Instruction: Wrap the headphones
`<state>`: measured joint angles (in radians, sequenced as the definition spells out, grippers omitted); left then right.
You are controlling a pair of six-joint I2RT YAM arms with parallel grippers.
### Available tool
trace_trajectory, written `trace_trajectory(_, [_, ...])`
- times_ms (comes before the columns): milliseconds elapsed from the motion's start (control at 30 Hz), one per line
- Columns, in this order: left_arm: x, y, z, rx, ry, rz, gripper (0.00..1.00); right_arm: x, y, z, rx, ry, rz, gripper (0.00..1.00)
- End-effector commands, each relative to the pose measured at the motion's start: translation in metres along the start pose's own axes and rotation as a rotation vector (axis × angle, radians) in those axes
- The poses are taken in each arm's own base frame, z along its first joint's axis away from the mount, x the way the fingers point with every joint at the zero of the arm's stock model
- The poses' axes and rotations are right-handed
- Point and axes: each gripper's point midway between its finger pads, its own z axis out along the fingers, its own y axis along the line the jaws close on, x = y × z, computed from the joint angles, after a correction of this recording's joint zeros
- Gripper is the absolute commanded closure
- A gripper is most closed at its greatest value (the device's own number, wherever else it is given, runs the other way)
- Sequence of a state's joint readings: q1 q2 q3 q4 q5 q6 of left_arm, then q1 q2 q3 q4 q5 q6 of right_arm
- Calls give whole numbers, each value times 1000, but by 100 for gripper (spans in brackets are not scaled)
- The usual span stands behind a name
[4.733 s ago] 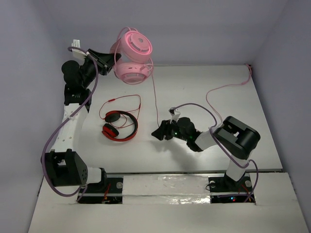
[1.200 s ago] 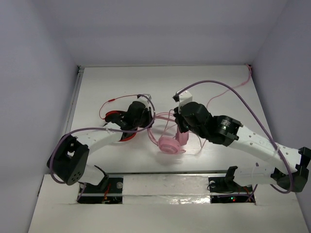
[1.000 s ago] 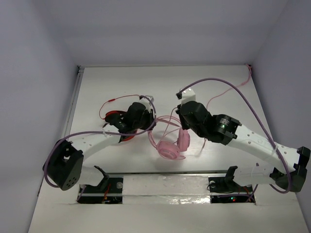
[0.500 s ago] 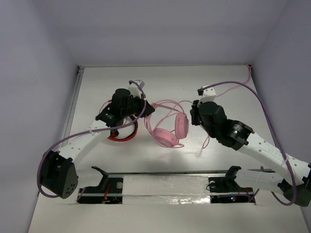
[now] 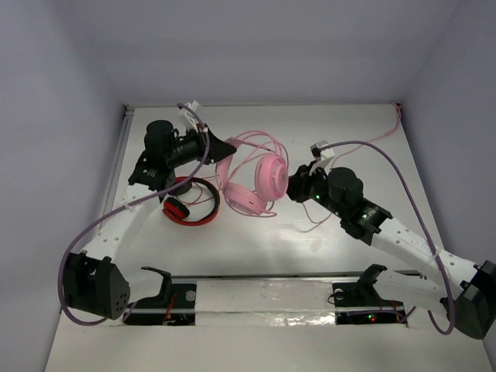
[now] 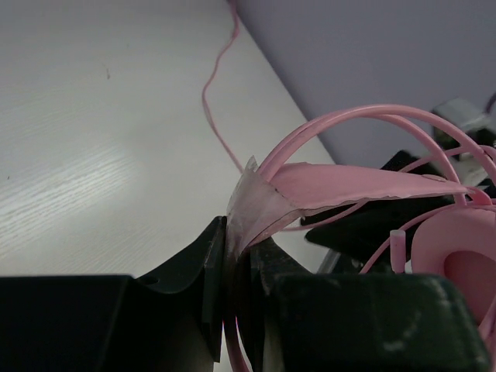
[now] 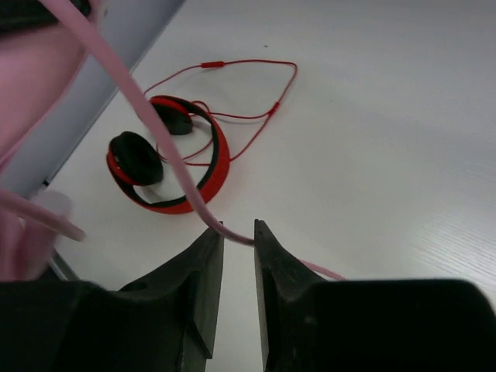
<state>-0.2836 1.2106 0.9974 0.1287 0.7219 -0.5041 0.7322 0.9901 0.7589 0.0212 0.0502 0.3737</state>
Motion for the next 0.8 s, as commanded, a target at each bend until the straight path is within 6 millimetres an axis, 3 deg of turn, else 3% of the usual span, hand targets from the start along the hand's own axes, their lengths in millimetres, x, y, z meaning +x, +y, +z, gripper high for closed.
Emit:
trace_trajectory(0, [-69, -86, -29, 225, -157, 80, 100, -30, 48, 2, -264, -130, 15, 70])
trace_trajectory(167, [-113, -105, -52, 248, -258, 60, 100, 4, 34, 26, -240, -78, 27, 62])
trace_trajectory(233, [-129, -105, -62, 262, -296, 63, 100, 7, 34, 27, -243, -89, 46, 59])
trace_trajectory(400, [-152, -117, -75, 350, -312, 0, 100, 33, 24, 35, -228, -38, 41, 48])
trace_trajectory(500, [-161, -126, -79, 362, -328, 24, 100, 39, 15, 46, -183, -29, 31, 46])
trace_trajectory(633, [-175, -123, -87, 324, -367, 32, 100, 41, 12, 54, -167, -13, 17, 46])
trace_trajectory(700, [-190, -119, -102, 307, -413, 41, 100, 47, 10, 57, -163, 7, 16, 44])
trace_trajectory(767, [-202, -134, -118, 346, -440, 54, 100, 57, 4, 63, -138, 30, 19, 43])
